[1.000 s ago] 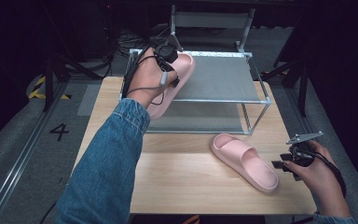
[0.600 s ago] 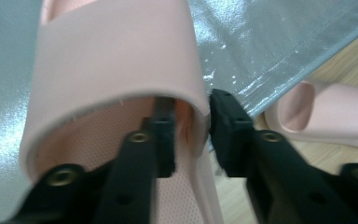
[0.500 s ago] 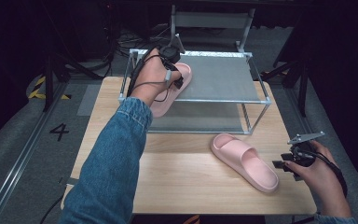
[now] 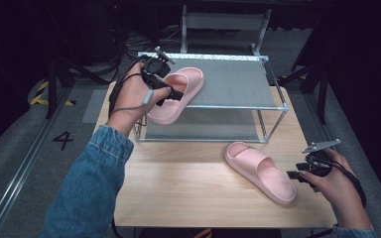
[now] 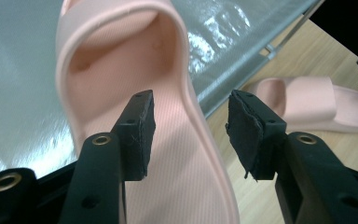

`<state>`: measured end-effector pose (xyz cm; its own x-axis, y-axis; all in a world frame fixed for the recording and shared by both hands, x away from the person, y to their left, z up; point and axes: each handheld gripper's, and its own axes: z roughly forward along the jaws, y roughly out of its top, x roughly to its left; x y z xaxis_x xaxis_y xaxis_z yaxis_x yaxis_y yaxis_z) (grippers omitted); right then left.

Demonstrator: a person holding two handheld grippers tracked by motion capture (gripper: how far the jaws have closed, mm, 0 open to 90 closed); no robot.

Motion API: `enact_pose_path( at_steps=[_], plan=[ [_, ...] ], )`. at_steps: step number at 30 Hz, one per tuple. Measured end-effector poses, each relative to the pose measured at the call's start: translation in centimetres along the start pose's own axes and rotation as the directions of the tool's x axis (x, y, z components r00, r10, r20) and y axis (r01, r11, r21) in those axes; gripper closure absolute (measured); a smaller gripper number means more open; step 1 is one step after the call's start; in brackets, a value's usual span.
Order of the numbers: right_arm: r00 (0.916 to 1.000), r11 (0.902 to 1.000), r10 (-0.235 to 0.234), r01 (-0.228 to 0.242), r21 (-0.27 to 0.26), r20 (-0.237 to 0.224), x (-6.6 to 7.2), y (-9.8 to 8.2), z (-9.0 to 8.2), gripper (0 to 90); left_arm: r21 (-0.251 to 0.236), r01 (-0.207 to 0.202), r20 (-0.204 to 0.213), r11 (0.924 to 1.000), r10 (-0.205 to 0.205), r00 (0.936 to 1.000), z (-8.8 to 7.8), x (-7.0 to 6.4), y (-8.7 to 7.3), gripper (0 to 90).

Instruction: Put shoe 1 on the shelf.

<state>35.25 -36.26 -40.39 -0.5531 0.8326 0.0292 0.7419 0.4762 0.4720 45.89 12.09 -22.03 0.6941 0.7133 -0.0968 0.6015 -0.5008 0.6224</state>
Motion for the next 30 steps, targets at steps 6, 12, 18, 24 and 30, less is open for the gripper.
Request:
enact_pose_path(
  at_steps=[6, 12, 18, 24, 30],
  plan=[
    [1.0, 1.0, -0.002, 0.002, 0.001, -0.003, 0.0, 0.0, 0.1, 48.3, -0.007, 0.015, -0.027, 0.9999, -0.015, 0.9995, -1.7, 0.4, -2.6, 53.5],
    [1.0, 0.9999, -0.001, 0.001, 0.011, -0.004, 0.2, 0.1, 0.1, 48.1, 0.004, 0.042, -0.083, 0.9991, -0.042, 0.9957, -2.2, 1.7, -4.4, 64.4],
    [0.9999, 0.9999, -0.011, 0.011, 0.005, -0.009, 0.4, 0.2, 0.2, 48.1, 0.025, 0.084, -0.099, 0.9961, -0.081, 0.9918, -2.3, 3.2, -6.0, 80.1],
    [0.9998, 0.9999, -0.013, 0.013, 0.011, -0.011, 0.4, 0.2, 0.3, 48.0, 0.07, 0.122, -0.085, 0.9901, -0.116, 0.9896, -1.2, 4.1, -7.2, 90.0],
    [0.9997, 0.9998, -0.016, 0.016, 0.012, -0.016, 0.6, 0.3, 0.4, 48.0, 0.075, 0.117, -0.084, 0.9902, -0.111, 0.9903, -0.4, 4.1, -7.6, 90.0]
  ],
)
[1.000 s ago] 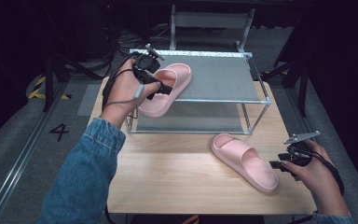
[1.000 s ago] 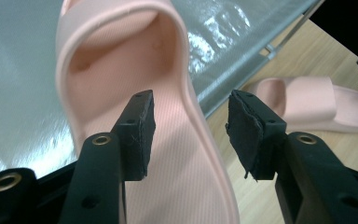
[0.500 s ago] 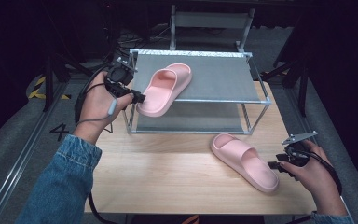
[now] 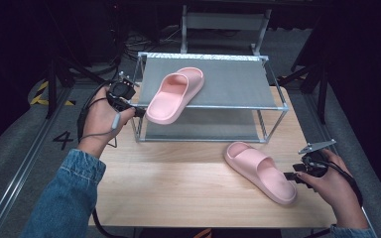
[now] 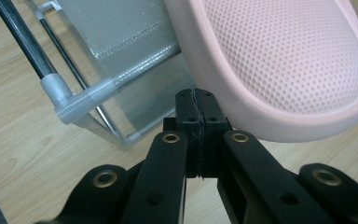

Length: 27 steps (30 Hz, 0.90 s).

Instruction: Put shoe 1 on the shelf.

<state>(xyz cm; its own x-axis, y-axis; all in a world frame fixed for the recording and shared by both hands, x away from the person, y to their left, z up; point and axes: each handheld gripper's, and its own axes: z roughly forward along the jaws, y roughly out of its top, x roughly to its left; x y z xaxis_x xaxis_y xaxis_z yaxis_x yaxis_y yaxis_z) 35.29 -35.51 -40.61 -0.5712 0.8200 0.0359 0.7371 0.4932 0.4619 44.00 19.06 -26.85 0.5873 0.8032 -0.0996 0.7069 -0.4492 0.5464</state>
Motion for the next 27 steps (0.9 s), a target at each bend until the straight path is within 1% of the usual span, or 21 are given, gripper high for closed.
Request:
enact_pose_path(
  at_steps=[1, 4, 9, 10, 16, 20, 23, 25, 27],
  plan=[
    [1.0, 1.0, 0.0, 0.0, 0.0, 0.002, 0.0, 0.0, 0.0, 48.0, -0.005, 0.005, 0.002, 1.0, -0.005, 1.0, 0.0, 0.0, 0.0, 90.0],
    [1.0, 1.0, 0.002, -0.002, 0.003, 0.001, 0.0, 0.0, 0.1, 48.0, -0.008, 0.002, 0.013, 1.0, -0.002, 0.9999, 0.0, -0.1, -0.1, 90.0],
    [1.0, 1.0, 0.001, -0.001, 0.005, 0.002, 0.0, 0.0, 0.2, 48.0, -0.01, -0.019, 0.055, 0.9998, 0.02, 0.9983, 0.2, -0.9, 0.1, 90.0],
    [1.0, 1.0, 0.002, -0.002, 0.005, 0.0, 0.0, 0.0, 0.2, 48.0, -0.012, -0.015, 0.065, 0.9998, 0.015, 0.9978, 0.2, -1.1, 0.2, 90.0],
    [1.0, 1.0, -0.001, 0.001, 0.009, 0.001, 0.1, 0.0, 0.3, 48.0, -0.014, -0.055, 0.121, 0.9984, 0.056, 0.9911, 0.6, -2.5, 1.1, 90.0],
    [1.0, 1.0, 0.001, -0.001, 0.008, 0.001, 0.1, 0.0, 0.3, 47.9, -0.018, -0.083, 0.138, 0.9964, 0.084, 0.9868, 1.1, -3.5, 1.6, 90.0],
    [1.0, 1.0, 0.002, -0.002, 0.006, 0.002, 0.0, 0.0, 0.3, 48.0, -0.021, -0.096, 0.141, 0.9951, 0.098, 0.9852, 1.2, -4.0, 1.7, 90.0],
    [1.0, 1.0, 0.002, -0.002, 0.005, 0.003, 0.0, 0.0, 0.3, 47.9, -0.024, -0.098, 0.139, 0.9949, 0.1, 0.9852, 1.0, -4.1, 1.7, 90.0],
    [1.0, 1.0, 0.001, -0.001, 0.004, 0.002, 0.0, -0.1, 0.2, 47.9, -0.036, -0.094, 0.149, 0.9949, 0.099, 0.9839, 0.7, -4.3, 1.5, 90.0]
  ],
)
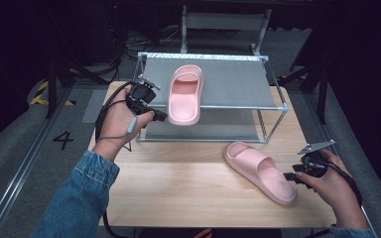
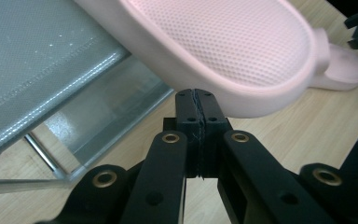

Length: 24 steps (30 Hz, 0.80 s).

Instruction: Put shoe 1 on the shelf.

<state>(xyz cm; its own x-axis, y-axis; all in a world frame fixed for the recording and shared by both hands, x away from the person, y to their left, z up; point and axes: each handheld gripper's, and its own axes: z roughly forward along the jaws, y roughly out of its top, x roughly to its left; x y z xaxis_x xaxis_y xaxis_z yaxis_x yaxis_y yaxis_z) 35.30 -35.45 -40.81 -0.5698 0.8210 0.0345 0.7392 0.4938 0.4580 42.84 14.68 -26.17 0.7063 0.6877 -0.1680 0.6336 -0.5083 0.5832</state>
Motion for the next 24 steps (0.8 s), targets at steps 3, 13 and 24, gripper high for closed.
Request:
enact_pose_path(
  at_steps=[3, 13, 24],
  plan=[
    [1.0, 1.0, 0.0, 0.0, 0.001, 0.001, 0.0, 0.0, 0.0, 47.9, 0.001, -0.023, 0.014, 0.9997, 0.023, 0.9996, -0.6, -0.8, -0.3, 90.0],
    [1.0, 1.0, 0.0, 0.0, 0.005, -0.003, 0.2, 0.1, 0.2, 47.8, 0.019, -0.125, 0.113, 0.992, 0.122, 0.9861, 0.3, -4.1, -1.1, 89.8],
    [1.0, 1.0, -0.008, 0.008, 0.004, 0.001, 0.2, 0.1, 0.3, 47.6, -0.031, -0.14, 0.128, 0.9897, 0.143, 0.9815, 2.1, -3.5, -0.7, 90.0]
  ],
)
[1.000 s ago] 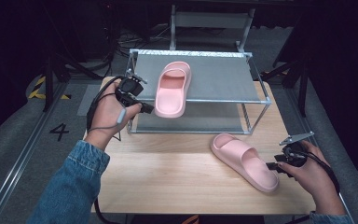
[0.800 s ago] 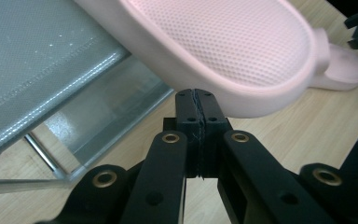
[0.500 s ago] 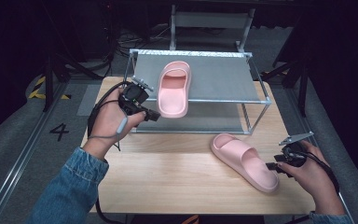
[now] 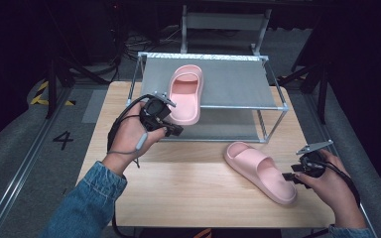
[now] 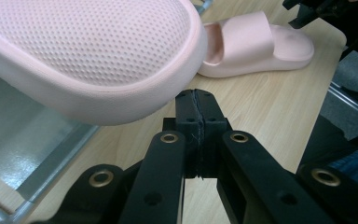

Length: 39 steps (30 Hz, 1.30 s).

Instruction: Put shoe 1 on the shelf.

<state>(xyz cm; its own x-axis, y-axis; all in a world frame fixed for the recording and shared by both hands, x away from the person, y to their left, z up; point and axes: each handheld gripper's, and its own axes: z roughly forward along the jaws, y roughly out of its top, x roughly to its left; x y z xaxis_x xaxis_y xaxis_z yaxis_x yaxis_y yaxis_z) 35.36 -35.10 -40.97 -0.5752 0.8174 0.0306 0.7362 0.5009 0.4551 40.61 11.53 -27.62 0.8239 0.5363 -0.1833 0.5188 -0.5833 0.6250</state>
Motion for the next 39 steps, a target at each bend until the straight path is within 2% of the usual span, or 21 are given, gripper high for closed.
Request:
enact_pose_path(
  at_steps=[4, 10, 21, 23, 25, 32, 39],
  plan=[
    [1.0, 1.0, -0.001, 0.001, 0.001, -0.001, 0.0, 0.0, 0.1, 47.5, -0.036, -0.026, -0.073, 0.999, 0.024, 0.997, 0.3, 0.5, 0.1, 89.9],
    [1.0, 1.0, -0.004, 0.004, 0.002, -0.002, 0.1, 0.1, 0.3, 47.5, -0.066, -0.06, -0.104, 0.996, 0.052, 0.9932, 1.5, 1.2, 0.6, 89.4],
    [1.0, 1.0, 0.001, -0.001, 0.006, -0.004, 0.0, -0.1, 0.4, 47.4, -0.094, -0.017, -0.11, 0.9954, 0.007, 0.9939, 2.7, 2.4, 2.0, 88.0],
    [1.0, 1.0, 0.001, -0.001, 0.009, -0.004, 0.1, -0.1, 0.4, 47.4, -0.105, -0.009, -0.128, 0.9944, -0.004, 0.9917, 2.8, 2.6, 2.3, 87.9],
    [1.0, 0.9999, 0.005, -0.005, 0.009, -0.005, 0.1, -0.1, 0.4, 47.4, -0.108, -0.003, -0.13, 0.9941, -0.011, 0.9915, 3.0, 2.9, 2.5, 87.6],
    [1.0, 0.9999, 0.007, -0.007, 0.014, -0.005, 0.1, -0.2, 0.4, 47.4, -0.126, 0.041, -0.103, 0.9911, -0.054, 0.9932, 3.8, 3.8, 3.5, 88.0],
    [0.9998, 1.0, 0.008, -0.008, 0.005, -0.016, 0.0, -0.3, 0.3, 47.4, -0.112, 0.036, -0.122, 0.993, -0.05, 0.9913, 4.2, 4.0, 4.9, 88.7]
  ],
)
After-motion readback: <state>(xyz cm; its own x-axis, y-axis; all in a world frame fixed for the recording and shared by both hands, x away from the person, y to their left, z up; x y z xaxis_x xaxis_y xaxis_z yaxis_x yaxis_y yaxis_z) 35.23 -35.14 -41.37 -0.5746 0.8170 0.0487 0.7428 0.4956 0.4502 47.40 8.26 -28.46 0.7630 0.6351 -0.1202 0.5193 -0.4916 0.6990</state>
